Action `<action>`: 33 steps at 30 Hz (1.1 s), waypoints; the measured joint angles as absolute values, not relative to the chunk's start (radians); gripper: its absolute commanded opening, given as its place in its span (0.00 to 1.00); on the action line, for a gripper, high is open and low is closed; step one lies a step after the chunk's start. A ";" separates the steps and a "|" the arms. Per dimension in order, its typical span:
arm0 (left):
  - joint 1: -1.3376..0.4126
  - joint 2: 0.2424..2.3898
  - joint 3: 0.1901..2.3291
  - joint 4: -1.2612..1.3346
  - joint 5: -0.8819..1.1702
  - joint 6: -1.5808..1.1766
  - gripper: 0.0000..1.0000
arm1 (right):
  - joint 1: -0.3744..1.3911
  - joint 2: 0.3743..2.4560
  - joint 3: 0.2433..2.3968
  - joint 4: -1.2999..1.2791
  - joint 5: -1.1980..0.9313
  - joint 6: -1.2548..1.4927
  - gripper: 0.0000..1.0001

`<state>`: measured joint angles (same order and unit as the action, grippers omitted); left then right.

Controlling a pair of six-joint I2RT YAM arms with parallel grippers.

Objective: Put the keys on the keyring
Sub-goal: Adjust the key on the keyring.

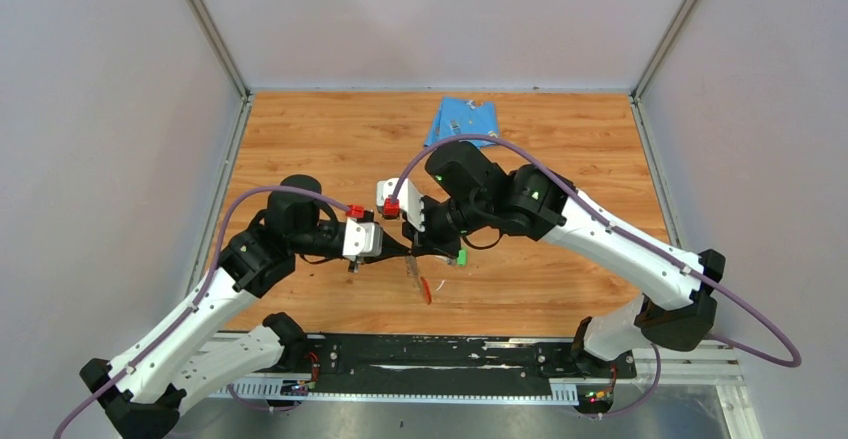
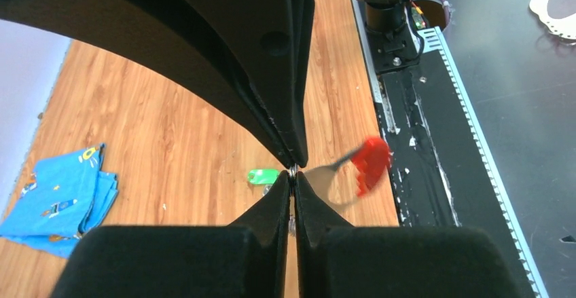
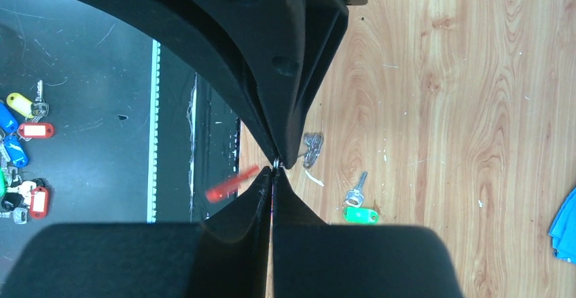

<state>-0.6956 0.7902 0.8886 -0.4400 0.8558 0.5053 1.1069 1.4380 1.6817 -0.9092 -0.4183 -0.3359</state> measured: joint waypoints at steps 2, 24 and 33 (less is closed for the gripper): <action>-0.696 0.793 0.889 -0.440 0.856 0.502 0.00 | 1.112 1.442 1.688 -0.916 -0.419 -0.334 0.00; -0.696 0.695 0.852 -0.278 1.176 0.553 0.00 | 1.097 0.831 1.142 -0.424 -0.416 -0.263 0.47; -0.698 0.715 0.920 -0.361 1.229 0.897 0.00 | 1.097 0.801 1.023 -0.257 -0.427 -0.262 0.45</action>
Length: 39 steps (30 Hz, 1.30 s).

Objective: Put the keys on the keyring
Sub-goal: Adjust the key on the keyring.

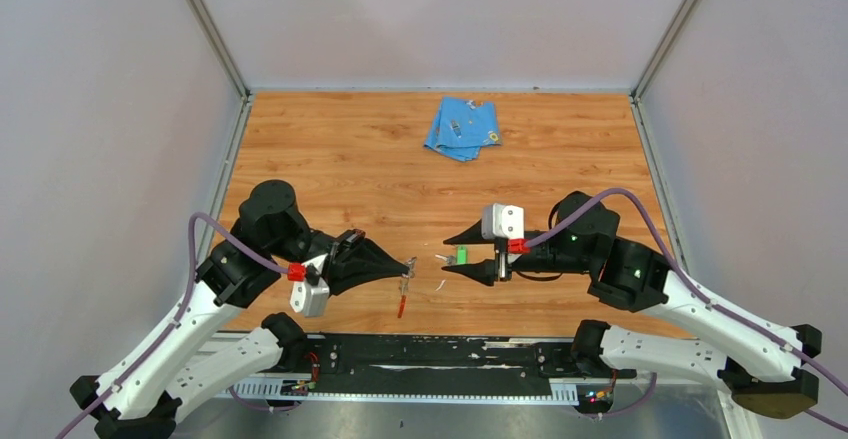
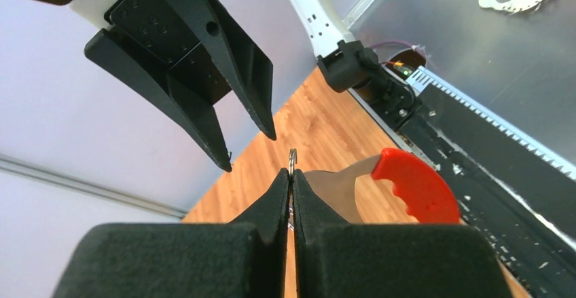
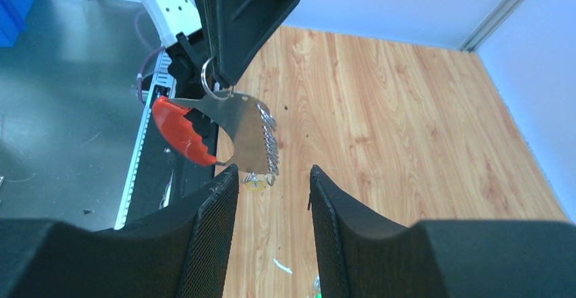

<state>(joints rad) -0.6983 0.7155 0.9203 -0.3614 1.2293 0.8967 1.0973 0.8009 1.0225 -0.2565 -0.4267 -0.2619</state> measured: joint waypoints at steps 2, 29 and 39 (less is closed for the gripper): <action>-0.700 0.715 0.920 -0.363 1.232 0.933 0.00 | 1.097 0.801 1.016 -0.220 -0.437 -0.262 0.43; -0.745 0.731 0.939 -0.083 1.257 0.721 0.00 | 1.097 0.797 0.956 -0.013 -0.575 -0.269 0.41; -0.757 0.738 0.950 -0.067 1.213 0.624 0.00 | 1.097 0.802 0.954 0.134 -0.607 -0.242 0.40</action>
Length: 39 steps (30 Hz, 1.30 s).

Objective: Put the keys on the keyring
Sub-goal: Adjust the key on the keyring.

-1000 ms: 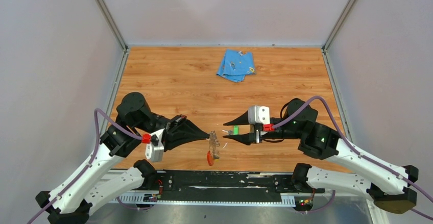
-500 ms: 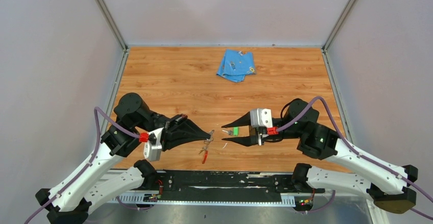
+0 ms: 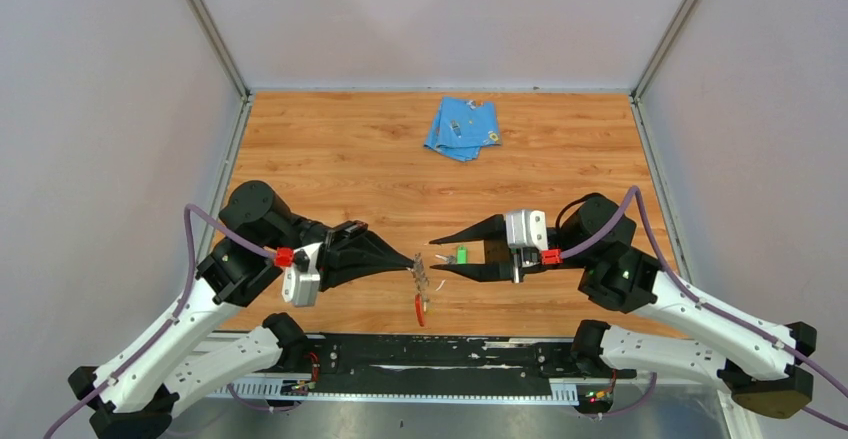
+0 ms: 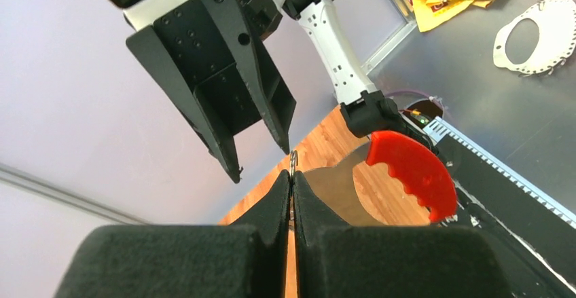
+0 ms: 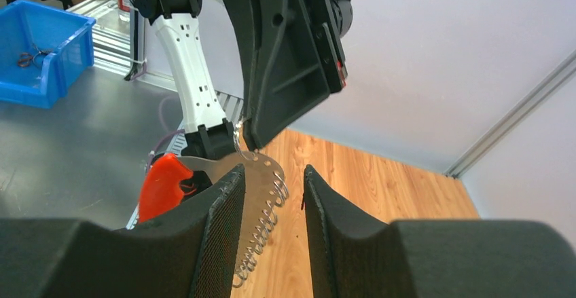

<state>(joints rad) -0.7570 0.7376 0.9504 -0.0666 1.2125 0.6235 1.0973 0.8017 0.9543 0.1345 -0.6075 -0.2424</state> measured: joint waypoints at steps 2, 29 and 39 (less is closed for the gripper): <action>-0.757 0.741 0.950 -0.063 1.193 0.599 0.00 | 1.097 0.808 0.954 0.155 -0.621 -0.242 0.39; -0.761 0.770 0.965 -0.118 1.078 0.494 0.72 | 1.106 0.881 1.086 -0.053 -0.518 -0.250 0.01; -0.762 0.764 0.941 -0.195 0.922 0.421 0.62 | 1.106 0.942 1.203 -0.237 -0.449 -0.247 0.00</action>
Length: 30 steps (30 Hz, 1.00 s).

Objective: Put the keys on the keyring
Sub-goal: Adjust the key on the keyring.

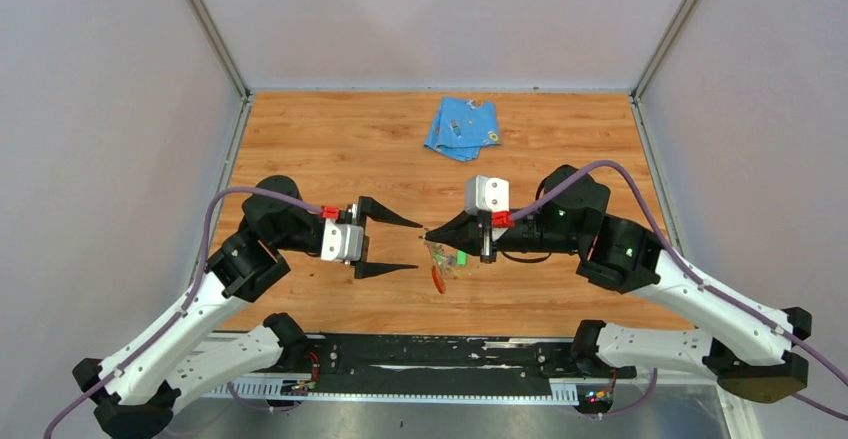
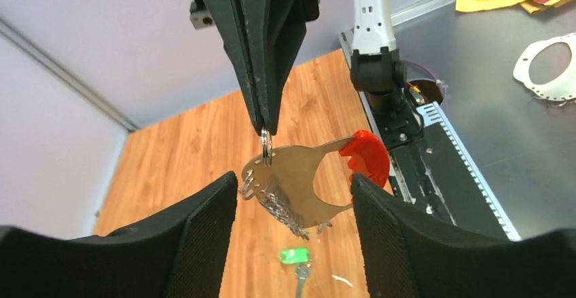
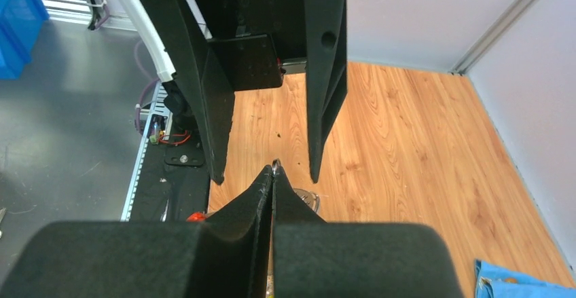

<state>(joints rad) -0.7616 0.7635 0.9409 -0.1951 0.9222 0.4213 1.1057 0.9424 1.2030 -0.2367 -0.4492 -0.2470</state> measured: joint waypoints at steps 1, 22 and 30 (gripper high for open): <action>-0.762 0.766 0.937 -0.193 0.908 0.395 0.59 | 1.106 0.954 1.224 -0.260 -0.438 -0.245 0.00; -0.762 0.788 0.924 -0.310 0.844 0.438 0.27 | 1.121 1.159 1.513 -0.649 -0.307 -0.234 0.00; -0.762 0.787 0.922 -0.320 0.821 0.454 0.34 | 1.147 1.273 1.654 -0.799 -0.285 -0.249 0.01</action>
